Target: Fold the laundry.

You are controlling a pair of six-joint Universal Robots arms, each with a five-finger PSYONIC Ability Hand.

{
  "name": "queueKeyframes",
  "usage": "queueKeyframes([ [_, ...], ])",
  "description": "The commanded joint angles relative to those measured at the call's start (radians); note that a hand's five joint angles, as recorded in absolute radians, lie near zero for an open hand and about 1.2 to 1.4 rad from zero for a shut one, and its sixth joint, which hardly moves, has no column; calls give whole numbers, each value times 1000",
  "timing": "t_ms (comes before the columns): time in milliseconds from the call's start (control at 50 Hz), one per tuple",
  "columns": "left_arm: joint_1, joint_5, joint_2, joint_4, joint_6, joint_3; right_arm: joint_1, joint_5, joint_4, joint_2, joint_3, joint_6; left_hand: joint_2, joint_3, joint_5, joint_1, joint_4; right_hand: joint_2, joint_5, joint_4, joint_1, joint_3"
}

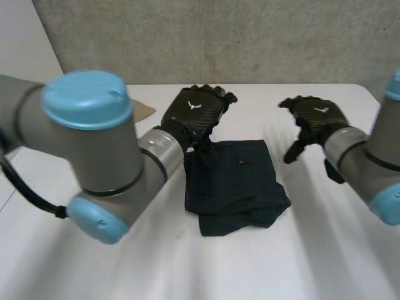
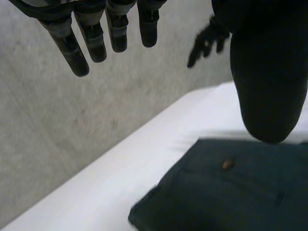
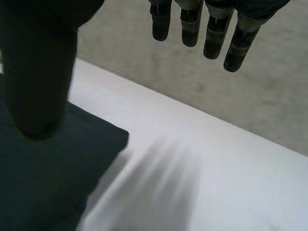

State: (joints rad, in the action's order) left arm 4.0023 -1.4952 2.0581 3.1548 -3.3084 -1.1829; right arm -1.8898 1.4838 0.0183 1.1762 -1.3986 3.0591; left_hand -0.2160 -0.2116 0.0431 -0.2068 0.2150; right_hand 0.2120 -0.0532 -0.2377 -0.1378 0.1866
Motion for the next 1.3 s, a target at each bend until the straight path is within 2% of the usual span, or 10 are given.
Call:
queueKeyframes([
  [20,53,134,-169,-62,79,-145,57,-39,28,53,-174,92,17,13,-19,8,-16,-38,53,63,-37,-12],
  [120,61,199,-219,-78,112,-195,90,-146,20,43,-289,125,17,13,-19,8,-16,-38,53,63,-37,-12],
  [200,61,202,-233,-78,116,-201,84,-195,-24,-24,-303,205,17,13,-19,8,-16,-38,53,63,-37,-12],
  [660,63,199,-219,-76,118,-208,-9,-158,-118,-227,-120,293,11,7,-13,2,-10,90,-74,-65,-164,116],
  [820,63,199,-219,-76,118,-213,-32,-157,-116,-270,-36,314,8,4,-10,-1,-7,263,-247,-237,-337,289],
  [900,63,199,-219,-76,118,-213,-34,-155,-112,-305,16,337,5,1,-7,-4,-4,556,-540,-530,-630,581],
  [920,63,201,-219,-76,118,-213,-34,-154,-109,-323,42,343,5,1,-7,-4,-4,819,-803,-793,-893,844],
  [980,63,201,-216,-75,118,-213,-34,-148,-107,-361,101,339,5,1,-7,-4,-4,1183,-1168,-1158,-1257,1209],
  [1180,64,199,-196,-75,118,-213,-23,-129,18,-529,449,268,8,4,-10,-1,-7,1184,-1169,-1159,-1258,1210],
  [1300,64,199,-187,-73,118,-213,83,-80,91,-661,751,224,8,4,-10,-1,-7,1184,-1169,-1159,-1258,1210],
])
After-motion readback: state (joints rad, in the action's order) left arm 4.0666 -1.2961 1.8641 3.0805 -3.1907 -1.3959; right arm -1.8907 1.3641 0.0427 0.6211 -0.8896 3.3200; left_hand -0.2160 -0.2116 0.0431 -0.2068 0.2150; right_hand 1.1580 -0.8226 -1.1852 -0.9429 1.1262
